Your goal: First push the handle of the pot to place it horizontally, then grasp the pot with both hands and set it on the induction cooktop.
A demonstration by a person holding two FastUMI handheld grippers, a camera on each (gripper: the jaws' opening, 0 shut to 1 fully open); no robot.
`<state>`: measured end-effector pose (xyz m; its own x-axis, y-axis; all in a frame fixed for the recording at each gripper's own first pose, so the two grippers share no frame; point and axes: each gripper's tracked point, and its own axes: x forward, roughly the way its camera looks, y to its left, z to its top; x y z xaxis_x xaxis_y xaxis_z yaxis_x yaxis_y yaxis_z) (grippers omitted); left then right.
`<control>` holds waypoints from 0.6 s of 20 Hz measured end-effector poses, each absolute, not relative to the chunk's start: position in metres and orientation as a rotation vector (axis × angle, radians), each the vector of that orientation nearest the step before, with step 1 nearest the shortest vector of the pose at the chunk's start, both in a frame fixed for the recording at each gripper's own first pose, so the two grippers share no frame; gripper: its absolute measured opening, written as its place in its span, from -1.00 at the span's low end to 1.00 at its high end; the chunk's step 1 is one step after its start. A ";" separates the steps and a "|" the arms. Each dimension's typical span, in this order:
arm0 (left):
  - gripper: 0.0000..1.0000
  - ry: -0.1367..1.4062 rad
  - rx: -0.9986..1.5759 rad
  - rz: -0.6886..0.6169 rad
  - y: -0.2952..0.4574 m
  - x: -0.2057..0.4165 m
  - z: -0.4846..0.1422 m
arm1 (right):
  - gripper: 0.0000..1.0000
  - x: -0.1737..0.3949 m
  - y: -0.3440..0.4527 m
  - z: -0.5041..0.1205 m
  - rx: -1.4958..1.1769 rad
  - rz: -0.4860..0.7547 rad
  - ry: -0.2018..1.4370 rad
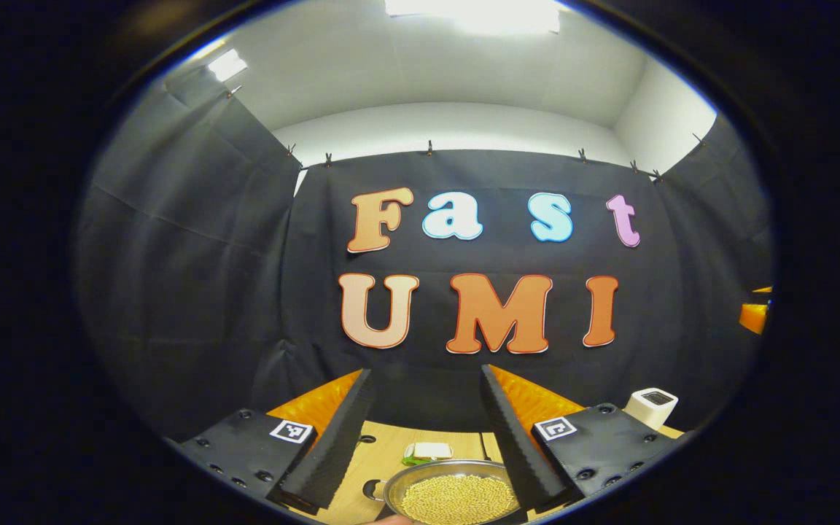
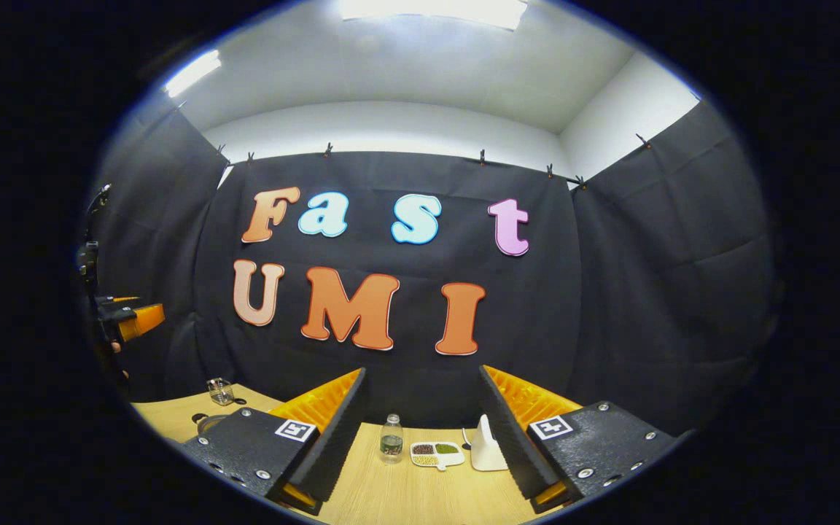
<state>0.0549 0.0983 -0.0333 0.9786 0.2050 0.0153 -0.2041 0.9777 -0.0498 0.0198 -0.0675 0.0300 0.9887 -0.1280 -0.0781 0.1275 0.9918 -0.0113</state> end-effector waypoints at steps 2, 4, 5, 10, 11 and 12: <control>0.96 -0.026 -0.011 0.254 0.113 0.052 -0.021 | 0.86 0.024 -0.071 0.035 -0.002 -0.131 0.066; 0.96 -0.032 -0.030 0.251 0.108 0.051 -0.011 | 0.87 0.026 -0.069 0.040 -0.008 -0.114 0.062; 0.97 -0.031 -0.065 0.224 0.099 0.052 -0.008 | 0.94 0.026 -0.069 0.048 -0.007 -0.112 0.053; 0.96 -0.017 -0.145 0.177 0.091 0.045 0.013 | 0.86 0.026 -0.059 0.085 0.006 -0.064 -0.032; 0.96 -0.022 -0.145 0.177 0.083 0.036 0.014 | 0.87 0.026 -0.057 0.093 0.014 -0.049 -0.065; 0.96 -0.028 -0.148 0.182 0.082 0.034 0.015 | 0.87 0.025 -0.055 0.095 0.029 -0.046 -0.086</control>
